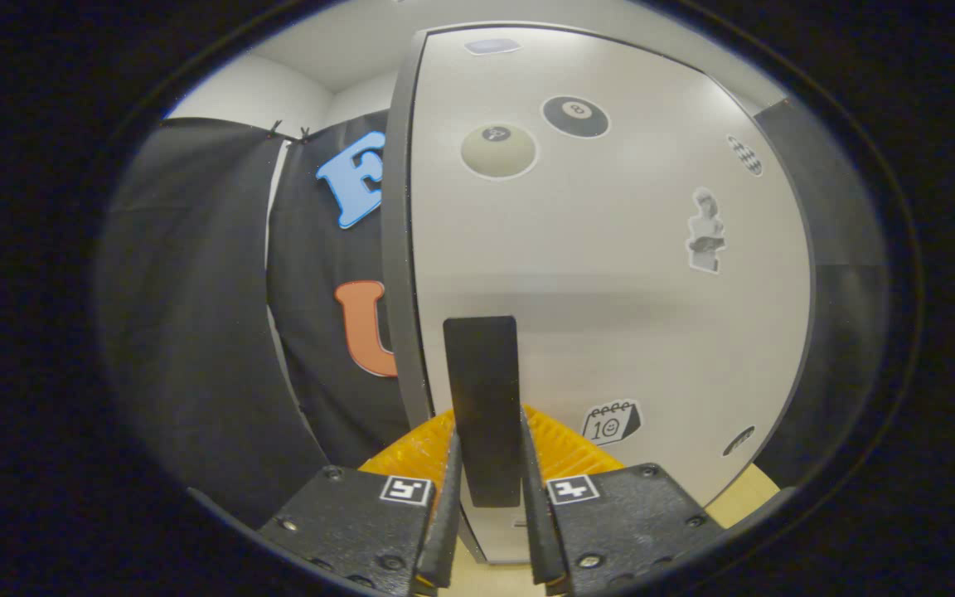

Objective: Open the shoe cabinet door, grab the shoes and put them into the shoe cabinet, then close the shoe cabinet door.

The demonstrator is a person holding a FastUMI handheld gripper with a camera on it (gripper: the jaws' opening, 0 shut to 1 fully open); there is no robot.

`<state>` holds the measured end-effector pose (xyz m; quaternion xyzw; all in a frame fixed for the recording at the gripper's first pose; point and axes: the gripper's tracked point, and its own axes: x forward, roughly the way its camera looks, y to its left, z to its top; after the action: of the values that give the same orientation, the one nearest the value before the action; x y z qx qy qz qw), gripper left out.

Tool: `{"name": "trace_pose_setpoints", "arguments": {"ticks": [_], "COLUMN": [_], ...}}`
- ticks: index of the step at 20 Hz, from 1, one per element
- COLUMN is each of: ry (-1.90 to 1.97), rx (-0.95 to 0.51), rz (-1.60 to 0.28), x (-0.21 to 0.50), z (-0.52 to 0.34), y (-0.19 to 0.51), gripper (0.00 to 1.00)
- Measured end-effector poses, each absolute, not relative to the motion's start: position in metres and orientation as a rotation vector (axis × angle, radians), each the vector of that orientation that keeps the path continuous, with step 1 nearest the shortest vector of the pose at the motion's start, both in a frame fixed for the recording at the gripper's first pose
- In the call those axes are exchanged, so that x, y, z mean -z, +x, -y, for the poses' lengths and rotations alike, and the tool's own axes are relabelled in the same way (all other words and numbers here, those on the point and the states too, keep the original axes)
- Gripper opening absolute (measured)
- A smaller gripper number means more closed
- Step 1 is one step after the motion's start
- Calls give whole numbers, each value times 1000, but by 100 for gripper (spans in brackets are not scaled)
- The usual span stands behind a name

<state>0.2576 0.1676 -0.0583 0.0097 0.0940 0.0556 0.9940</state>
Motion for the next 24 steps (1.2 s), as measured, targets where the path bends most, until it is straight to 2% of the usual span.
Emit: {"name": "trace_pose_setpoints", "arguments": {"ticks": [2, 7, 24], "ry": [16, 7, -31], "rx": [-118, -214, -449], "rz": [-181, -218, -291], "x": [60, 58, 43], "z": [-168, -168, -130], "y": [255, 234, 144], "gripper": [31, 26, 24]}}
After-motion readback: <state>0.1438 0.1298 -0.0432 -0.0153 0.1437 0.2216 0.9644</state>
